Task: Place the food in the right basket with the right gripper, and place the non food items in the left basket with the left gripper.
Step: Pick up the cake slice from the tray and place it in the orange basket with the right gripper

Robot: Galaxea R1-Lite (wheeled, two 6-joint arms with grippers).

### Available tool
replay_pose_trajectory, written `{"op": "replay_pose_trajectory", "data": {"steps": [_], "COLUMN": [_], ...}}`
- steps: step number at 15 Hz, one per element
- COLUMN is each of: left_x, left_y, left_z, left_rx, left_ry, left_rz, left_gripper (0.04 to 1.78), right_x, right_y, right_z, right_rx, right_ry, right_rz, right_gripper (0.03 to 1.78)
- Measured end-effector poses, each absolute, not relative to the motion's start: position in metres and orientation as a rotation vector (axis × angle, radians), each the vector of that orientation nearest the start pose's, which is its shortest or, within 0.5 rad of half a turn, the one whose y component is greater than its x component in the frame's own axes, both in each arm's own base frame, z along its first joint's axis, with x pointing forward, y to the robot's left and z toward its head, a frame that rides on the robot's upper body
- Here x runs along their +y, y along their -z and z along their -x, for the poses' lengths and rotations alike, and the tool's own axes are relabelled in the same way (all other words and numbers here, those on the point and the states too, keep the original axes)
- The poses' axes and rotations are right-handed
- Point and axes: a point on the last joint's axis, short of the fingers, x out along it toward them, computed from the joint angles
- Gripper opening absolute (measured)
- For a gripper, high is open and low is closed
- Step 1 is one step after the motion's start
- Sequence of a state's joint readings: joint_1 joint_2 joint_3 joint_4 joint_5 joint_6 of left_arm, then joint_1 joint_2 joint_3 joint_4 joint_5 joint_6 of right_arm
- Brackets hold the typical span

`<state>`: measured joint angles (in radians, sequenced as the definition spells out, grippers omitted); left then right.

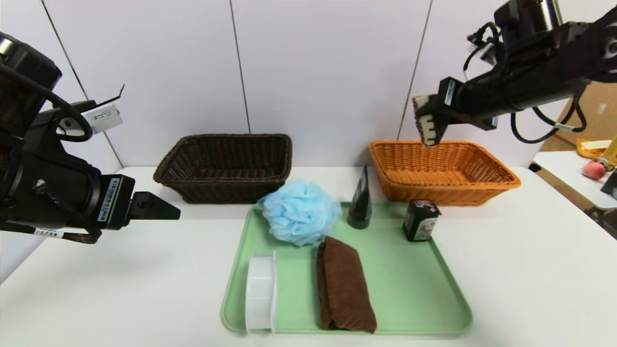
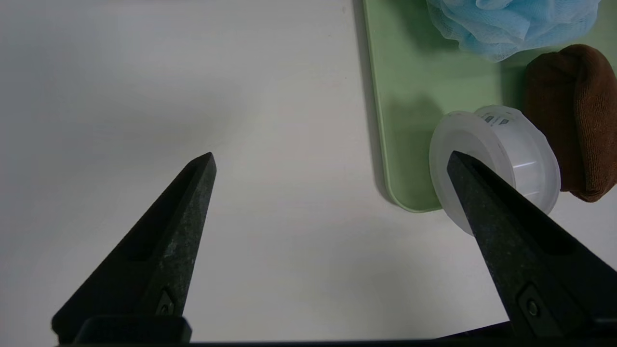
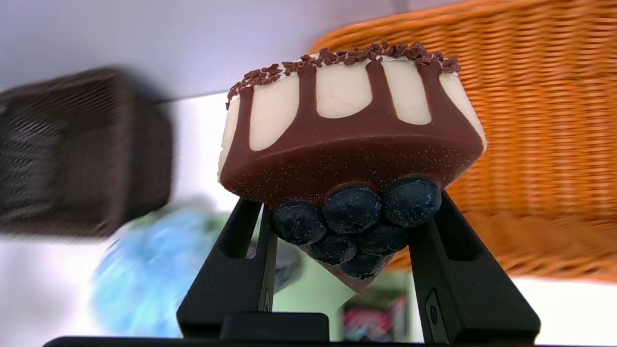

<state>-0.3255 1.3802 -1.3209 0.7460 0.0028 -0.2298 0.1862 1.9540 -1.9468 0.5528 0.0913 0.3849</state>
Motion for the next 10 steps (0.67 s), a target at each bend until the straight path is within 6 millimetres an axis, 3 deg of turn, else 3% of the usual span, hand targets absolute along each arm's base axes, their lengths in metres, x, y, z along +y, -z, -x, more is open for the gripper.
{"op": "replay_pose_trajectory", "data": {"steps": [4,8,10], "left_x": [-0.062,-0.061,-0.061], "left_y": [-0.281,-0.280,-0.279], "left_z": [-0.183,-0.182,-0.182], "left_rx": [0.842,0.846,0.847], "left_ry": [0.210,0.208,0.208], "left_rz": [0.080,0.077,0.076], "left_gripper": [1.69,1.69,1.69], "right_x": [0.043,0.040,0.041], "right_y": [-0.249,-0.217,-0.208], "right_z": [-0.415,-0.433,-0.438], "right_rx": [0.650,0.716,0.733], "right_ry": [-0.056,-0.030,-0.020], "right_rz": [-0.364,-0.358,-0.353], "right_gripper": [0.77,0.77,0.96]}}
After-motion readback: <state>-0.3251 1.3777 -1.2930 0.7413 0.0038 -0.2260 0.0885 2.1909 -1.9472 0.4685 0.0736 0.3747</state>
